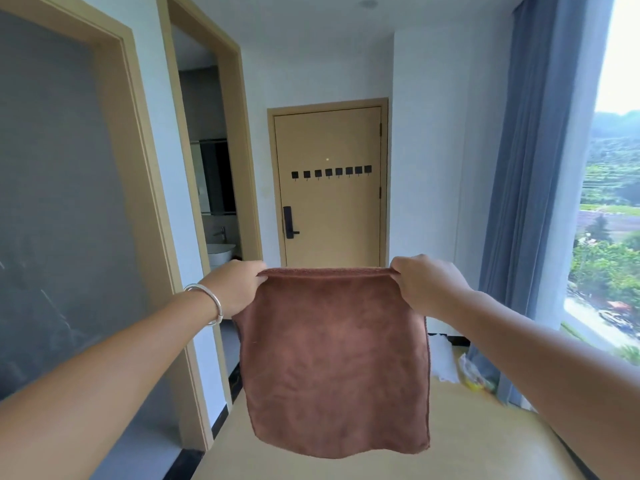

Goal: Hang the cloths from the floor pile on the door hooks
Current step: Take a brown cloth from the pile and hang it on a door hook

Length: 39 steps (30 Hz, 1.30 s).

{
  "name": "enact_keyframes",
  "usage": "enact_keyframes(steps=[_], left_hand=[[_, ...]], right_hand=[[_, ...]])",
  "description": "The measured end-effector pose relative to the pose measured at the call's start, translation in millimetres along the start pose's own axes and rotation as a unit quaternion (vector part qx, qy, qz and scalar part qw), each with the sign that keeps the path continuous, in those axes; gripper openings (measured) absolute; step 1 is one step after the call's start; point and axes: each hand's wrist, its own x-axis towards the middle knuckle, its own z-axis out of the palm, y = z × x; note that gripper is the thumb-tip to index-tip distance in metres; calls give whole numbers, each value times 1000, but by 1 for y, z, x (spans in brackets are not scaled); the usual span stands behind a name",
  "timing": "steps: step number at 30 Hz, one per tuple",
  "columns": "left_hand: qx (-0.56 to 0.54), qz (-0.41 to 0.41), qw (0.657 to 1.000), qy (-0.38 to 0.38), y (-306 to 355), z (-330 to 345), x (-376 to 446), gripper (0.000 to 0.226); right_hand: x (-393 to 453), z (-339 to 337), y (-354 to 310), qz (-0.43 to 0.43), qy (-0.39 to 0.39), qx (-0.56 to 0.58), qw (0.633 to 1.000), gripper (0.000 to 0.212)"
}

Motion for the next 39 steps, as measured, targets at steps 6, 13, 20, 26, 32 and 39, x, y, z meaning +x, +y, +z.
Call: enact_keyframes(steps=[6,13,20,26,32,39], left_hand=[[22,10,999,-26,8,10,21,26],[56,23,998,-12,3,18,64,32],[48,46,998,-12,-28,43,128,19],[57,44,997,-9,-71,60,195,33],[48,34,998,37,-116,67,261,37],[106,34,989,95,-155,82,332,31]], right_hand=[[13,0,15,-17,0,-15,1000,19],[48,12,32,-21,2,-19,1000,17],[101,44,38,-12,29,-43,999,23],[179,76,28,-32,52,-51,997,20],[261,110,10,-32,55,-69,996,21],[339,156,-8,3,65,-64,996,19]])
